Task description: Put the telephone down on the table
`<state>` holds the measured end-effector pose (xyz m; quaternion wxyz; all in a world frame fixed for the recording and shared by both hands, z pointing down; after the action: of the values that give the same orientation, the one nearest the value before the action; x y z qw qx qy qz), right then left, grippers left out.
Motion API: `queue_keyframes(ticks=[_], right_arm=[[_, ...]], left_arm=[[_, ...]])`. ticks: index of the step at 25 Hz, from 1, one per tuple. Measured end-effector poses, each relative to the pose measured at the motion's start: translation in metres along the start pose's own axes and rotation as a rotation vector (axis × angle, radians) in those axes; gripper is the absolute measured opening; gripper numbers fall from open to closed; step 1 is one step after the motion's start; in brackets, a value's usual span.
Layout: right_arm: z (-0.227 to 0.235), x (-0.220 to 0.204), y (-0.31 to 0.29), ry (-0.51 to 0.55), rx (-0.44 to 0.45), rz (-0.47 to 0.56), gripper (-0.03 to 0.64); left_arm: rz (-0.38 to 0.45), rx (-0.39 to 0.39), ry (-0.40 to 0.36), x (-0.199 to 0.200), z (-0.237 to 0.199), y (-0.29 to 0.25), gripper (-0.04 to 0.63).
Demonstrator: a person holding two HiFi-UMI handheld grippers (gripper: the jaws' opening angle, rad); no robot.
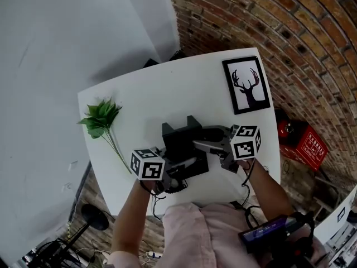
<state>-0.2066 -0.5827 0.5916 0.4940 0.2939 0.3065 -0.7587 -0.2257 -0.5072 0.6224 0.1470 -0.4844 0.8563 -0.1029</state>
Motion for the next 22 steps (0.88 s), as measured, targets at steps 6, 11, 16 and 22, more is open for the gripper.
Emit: queue_keyframes(ticks=[6,11,16,22], right_arm=[[0.0,0.0,-0.002,-0.021,0.036,0.004,0.178],[-0.001,0.0,-0.004,-0.012,0.048,-0.009,0.172],[-0.001,-0.001,-0.006,-0.004,0.052,-0.017,0.169],[-0.001,-0.001,-0.006,0.027,0.031,-0.04,0.185]], left_arm=[[0.047,0.053,0.02,0.0,0.001,0.0,0.311],[0.013,0.167,-0.054,-0.004,-0.002,-0.002,0.387],[0.101,0.203,-0.038,0.002,-0.003,0.014,0.399],[0.209,0.232,-0.026,0.004,0.002,0.043,0.407]])
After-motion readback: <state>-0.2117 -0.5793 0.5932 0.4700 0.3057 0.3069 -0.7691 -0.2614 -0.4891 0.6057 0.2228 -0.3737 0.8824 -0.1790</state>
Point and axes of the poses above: the fingertips, and each gripper's own axes: y backward along the fingers, z to its right, x out of its top, the point moved 3 cm from there along y, backward along the fingers, and after that the axes turned 15 degrees about y, right-handed, at the moved point
